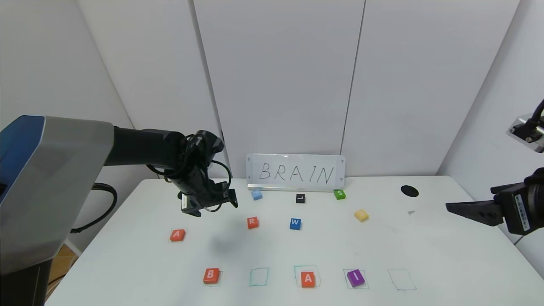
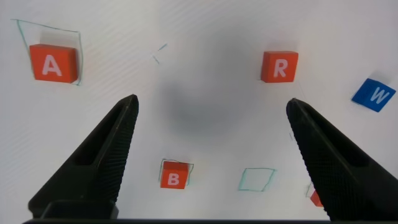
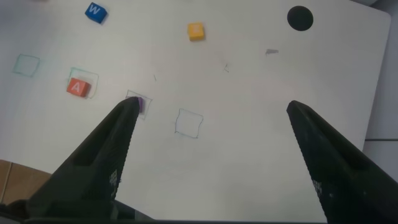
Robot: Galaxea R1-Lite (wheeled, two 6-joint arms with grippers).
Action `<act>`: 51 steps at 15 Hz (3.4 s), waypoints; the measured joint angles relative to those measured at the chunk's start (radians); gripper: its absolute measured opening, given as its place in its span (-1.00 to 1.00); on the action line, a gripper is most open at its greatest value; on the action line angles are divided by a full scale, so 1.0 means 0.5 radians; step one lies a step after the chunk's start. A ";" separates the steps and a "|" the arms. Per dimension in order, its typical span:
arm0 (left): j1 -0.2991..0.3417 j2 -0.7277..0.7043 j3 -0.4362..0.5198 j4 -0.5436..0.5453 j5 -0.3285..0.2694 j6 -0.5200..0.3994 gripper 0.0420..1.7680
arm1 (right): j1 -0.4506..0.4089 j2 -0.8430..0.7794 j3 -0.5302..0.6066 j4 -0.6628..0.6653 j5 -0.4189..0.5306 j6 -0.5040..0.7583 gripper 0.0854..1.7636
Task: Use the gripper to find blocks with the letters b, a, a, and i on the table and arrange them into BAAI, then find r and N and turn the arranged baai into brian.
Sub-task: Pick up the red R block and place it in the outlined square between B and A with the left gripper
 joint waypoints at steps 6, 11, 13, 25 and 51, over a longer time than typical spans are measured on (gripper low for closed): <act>-0.149 0.196 -0.217 0.007 0.137 -0.100 0.92 | 0.000 -0.001 0.001 0.000 0.000 0.000 0.94; -0.257 0.370 -0.405 -0.002 0.311 -0.178 0.93 | 0.005 0.002 0.004 -0.001 0.000 -0.002 0.94; -0.281 0.430 -0.426 -0.051 0.358 -0.184 0.93 | 0.018 0.003 0.005 -0.001 0.000 0.000 0.94; -0.363 0.586 -0.435 -0.198 0.514 -0.326 0.94 | 0.085 0.007 0.027 0.000 -0.067 -0.002 0.94; -0.378 0.611 -0.429 -0.175 0.517 -0.304 -0.48 | 0.117 0.005 0.043 -0.003 -0.067 -0.001 0.94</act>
